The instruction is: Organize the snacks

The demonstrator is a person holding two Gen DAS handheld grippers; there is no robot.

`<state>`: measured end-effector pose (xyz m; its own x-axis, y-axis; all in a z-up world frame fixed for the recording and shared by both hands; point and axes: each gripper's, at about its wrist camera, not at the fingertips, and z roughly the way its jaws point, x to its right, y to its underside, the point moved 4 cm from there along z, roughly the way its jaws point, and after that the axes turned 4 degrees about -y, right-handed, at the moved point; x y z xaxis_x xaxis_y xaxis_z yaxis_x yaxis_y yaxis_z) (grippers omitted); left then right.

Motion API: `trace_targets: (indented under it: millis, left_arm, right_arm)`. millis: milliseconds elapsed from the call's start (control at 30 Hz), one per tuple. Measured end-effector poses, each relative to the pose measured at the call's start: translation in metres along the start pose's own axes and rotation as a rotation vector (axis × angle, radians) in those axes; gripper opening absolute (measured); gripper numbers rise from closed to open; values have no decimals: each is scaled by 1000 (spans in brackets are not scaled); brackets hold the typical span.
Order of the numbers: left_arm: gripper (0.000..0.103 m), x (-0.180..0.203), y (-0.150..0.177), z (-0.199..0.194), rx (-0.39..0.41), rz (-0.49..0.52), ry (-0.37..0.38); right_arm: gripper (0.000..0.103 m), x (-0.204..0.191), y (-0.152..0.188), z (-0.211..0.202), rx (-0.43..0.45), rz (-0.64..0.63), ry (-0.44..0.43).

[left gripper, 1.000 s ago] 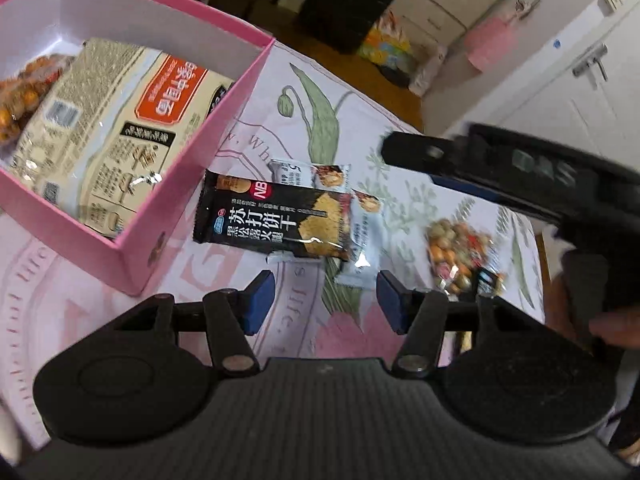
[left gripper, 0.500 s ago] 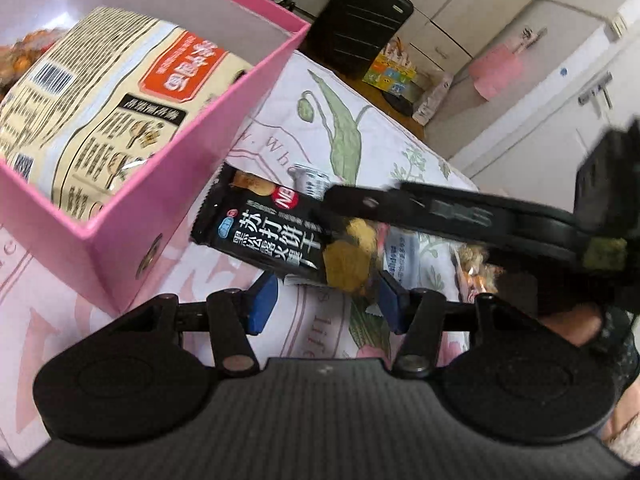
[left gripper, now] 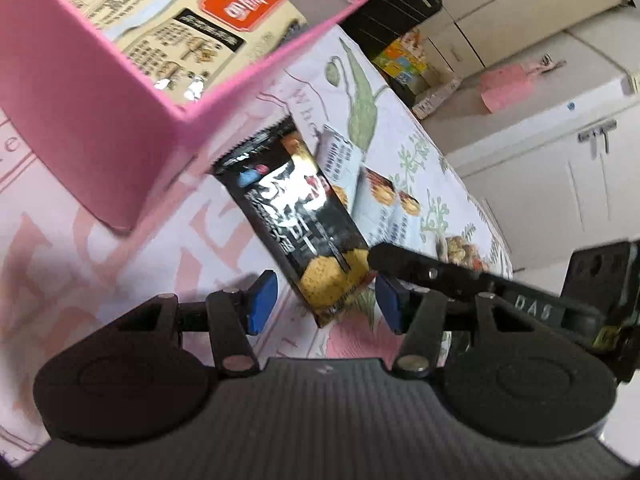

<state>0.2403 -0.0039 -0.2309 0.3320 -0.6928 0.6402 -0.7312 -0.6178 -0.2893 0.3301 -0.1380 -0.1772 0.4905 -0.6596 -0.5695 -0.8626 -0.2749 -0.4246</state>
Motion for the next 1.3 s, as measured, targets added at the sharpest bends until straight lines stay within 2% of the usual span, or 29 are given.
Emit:
trace_targets:
  millis: [133,233,333,433,533,667,800,833,867,1000,1300]
  left_arm:
    - [54,-2,-7,0,31,-20,-6]
    - [55,-2,-7,4,14,-17,1]
    - [56,-2,-3,10,-14,-5,-13]
    - [56,-4,-4,14,-40,-9,-28]
    - [58,-2,-8,18,-69,15,-37]
    - [56,0,-7,20,-69,35,-33]
    - [56,4,-2,20,-74,86,-40]
    - [56,5,-2,18,-74,101,-42]
    - [56,6,-2,17,-81,121,-44]
    - [55,12,6,12,-146,162,-18]
    - [55,36,16,-26,-178,312,-39]
  right_arm:
    - [46,-11,9,0,-32,-67,20]
    - [46,-22,18,2,-73,-127,40]
    - [48,-43,25,7,-82,-212,105]
    - [66,-61,31,17,-81,-286,176]
    - [68,-75,43,30,-99,-429,272]
    - [67,-80,53,48,-108,-525,369]
    - [66,-82,56,61,-74,-535,438]
    - [57,-82,54,59,-67,-517,450]
    - [55,-82,53,55,-59,-501,465]
    - [53,-87,50,40,-29,-446,471]
    - [53,-110,56,19,14,-390,546]
